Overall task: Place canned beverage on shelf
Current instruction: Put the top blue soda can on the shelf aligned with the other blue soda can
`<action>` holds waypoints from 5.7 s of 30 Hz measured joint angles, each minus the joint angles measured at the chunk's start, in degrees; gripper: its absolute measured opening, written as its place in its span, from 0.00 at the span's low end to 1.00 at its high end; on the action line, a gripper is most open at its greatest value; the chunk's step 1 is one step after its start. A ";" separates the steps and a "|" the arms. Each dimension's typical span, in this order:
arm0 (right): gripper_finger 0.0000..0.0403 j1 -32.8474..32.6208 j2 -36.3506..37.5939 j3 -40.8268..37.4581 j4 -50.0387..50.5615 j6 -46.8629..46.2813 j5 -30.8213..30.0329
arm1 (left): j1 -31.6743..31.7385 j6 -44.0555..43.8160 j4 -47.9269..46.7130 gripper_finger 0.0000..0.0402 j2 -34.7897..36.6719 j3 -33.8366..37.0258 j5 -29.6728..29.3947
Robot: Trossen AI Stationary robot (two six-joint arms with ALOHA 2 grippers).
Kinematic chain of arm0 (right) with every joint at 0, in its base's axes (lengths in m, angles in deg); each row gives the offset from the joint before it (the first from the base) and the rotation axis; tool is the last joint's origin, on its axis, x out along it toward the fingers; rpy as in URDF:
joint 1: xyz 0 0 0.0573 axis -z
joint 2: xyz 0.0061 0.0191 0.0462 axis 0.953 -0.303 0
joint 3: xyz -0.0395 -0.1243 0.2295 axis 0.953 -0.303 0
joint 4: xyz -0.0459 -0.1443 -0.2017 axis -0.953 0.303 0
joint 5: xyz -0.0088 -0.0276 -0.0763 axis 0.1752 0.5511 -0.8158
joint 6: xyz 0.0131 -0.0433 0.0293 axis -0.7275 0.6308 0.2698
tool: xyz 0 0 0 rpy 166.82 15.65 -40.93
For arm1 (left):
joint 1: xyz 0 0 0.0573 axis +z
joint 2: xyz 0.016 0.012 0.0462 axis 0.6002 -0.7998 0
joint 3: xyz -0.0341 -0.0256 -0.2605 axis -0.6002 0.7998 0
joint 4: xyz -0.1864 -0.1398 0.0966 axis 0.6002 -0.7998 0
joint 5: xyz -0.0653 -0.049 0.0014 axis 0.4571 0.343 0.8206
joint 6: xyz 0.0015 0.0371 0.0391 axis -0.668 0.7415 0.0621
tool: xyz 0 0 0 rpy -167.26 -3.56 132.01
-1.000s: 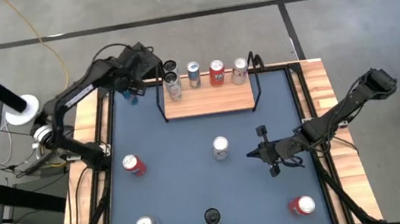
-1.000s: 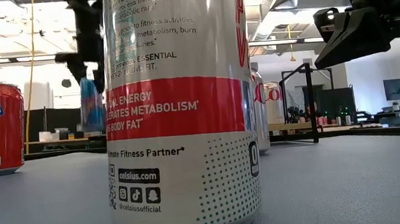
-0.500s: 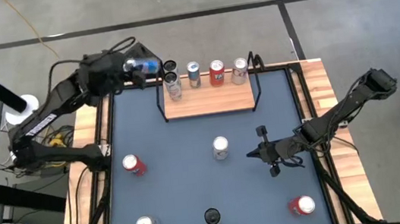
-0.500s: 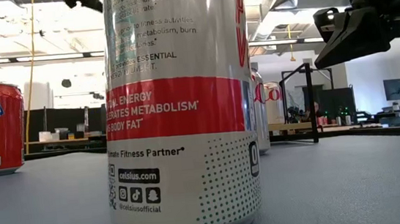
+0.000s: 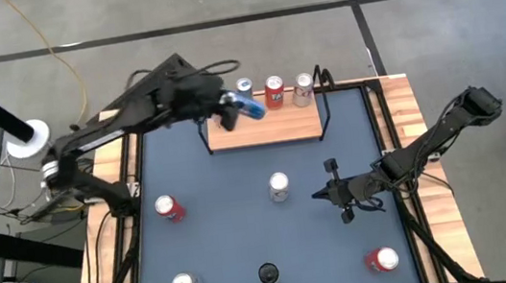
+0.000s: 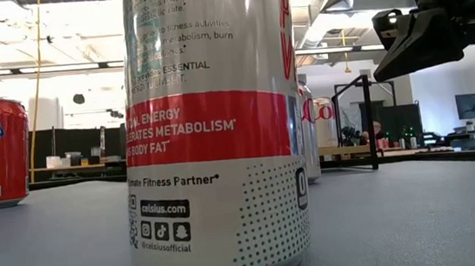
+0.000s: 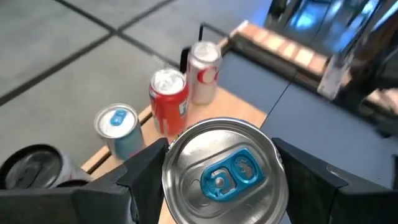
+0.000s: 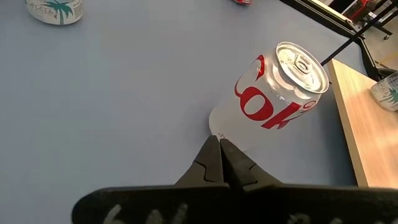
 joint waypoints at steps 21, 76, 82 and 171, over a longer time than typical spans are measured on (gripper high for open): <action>0.00 0.00 -0.02 -0.01 0.14 -0.04 0.00 | -0.74 1.65 -28.15 0.59 -26.88 -23.96 -8.38; 0.00 0.00 -0.02 -0.03 0.38 -0.07 0.02 | -0.30 6.05 -26.80 0.80 -32.36 -35.23 -9.08; 0.00 0.00 -0.02 -0.03 -0.13 -0.02 0.01 | -2.18 8.38 -29.33 0.80 -32.25 -41.20 -17.59; 0.00 42.78 -38.33 26.82 -28.25 7.62 29.57 | -8.26 28.31 38.15 0.80 49.08 67.46 4.08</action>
